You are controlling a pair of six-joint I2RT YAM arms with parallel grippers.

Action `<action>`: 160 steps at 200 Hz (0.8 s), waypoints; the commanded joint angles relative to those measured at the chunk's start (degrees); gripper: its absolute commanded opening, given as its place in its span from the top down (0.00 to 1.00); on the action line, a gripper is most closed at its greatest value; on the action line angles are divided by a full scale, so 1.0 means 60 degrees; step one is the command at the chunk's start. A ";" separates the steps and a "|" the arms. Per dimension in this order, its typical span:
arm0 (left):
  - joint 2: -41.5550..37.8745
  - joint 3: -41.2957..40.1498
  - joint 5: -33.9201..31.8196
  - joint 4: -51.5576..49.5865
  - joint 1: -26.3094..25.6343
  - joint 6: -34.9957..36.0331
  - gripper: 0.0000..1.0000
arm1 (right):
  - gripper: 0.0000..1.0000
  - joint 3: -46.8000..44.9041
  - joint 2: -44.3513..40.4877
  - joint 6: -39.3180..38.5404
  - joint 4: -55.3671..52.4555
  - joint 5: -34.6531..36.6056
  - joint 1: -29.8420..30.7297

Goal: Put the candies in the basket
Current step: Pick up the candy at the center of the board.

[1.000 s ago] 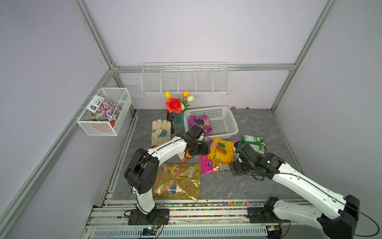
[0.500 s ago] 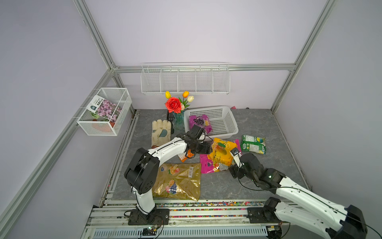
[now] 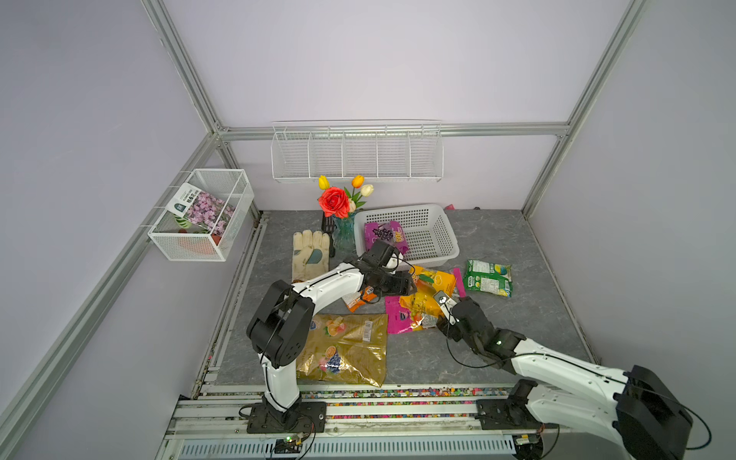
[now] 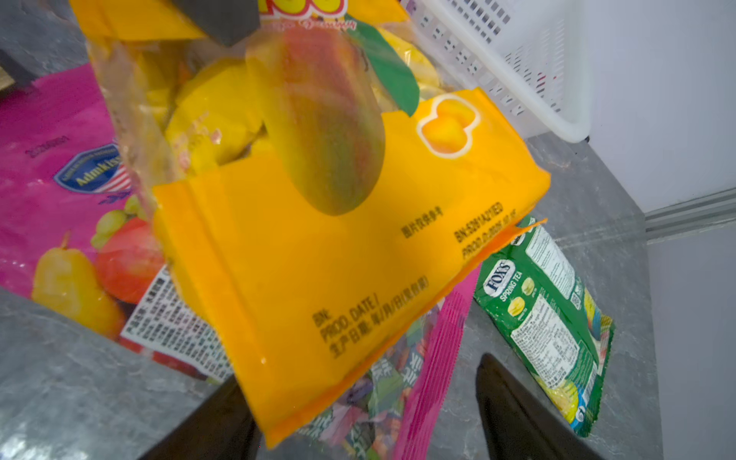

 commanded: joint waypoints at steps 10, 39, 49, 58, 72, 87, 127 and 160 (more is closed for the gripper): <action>0.0244 0.0332 0.1053 0.0472 -0.0001 -0.0456 0.24 | 0.16 -0.0487 -0.0529 -0.0360 0.1585 0.0803 -0.0026; 0.0174 -0.0092 0.1528 0.0899 -0.0024 -0.0876 0.25 | 0.20 -0.0844 -0.0800 -0.0588 0.2306 0.0703 -0.0144; 0.0177 -0.0129 0.1498 0.0859 -0.0023 -0.0878 0.25 | 0.23 -0.0997 -0.0882 -0.0615 0.2611 0.0688 -0.0241; 0.0181 -0.0127 0.1479 0.0827 -0.0005 -0.0857 0.25 | 0.27 -0.1084 -0.0894 -0.0591 0.2765 0.0633 -0.0348; 0.0185 -0.0123 0.1471 0.0804 -0.0025 -0.0862 0.25 | 0.34 -0.1098 -0.0796 -0.0537 0.2779 0.0385 -0.0580; 0.0220 -0.0113 0.1407 0.0719 -0.0023 -0.0870 0.25 | 0.38 -0.1125 -0.0517 -0.0538 0.2903 0.0387 -0.0715; 0.0330 -0.0042 0.1277 0.0483 -0.0014 -0.0767 0.25 | 0.39 -0.1304 0.0439 -0.0538 0.4010 0.0135 -0.1014; 0.0489 0.0033 0.1337 0.0373 -0.0011 -0.0667 0.25 | 0.34 -0.0818 0.1341 -0.0532 0.4089 0.0100 -0.1268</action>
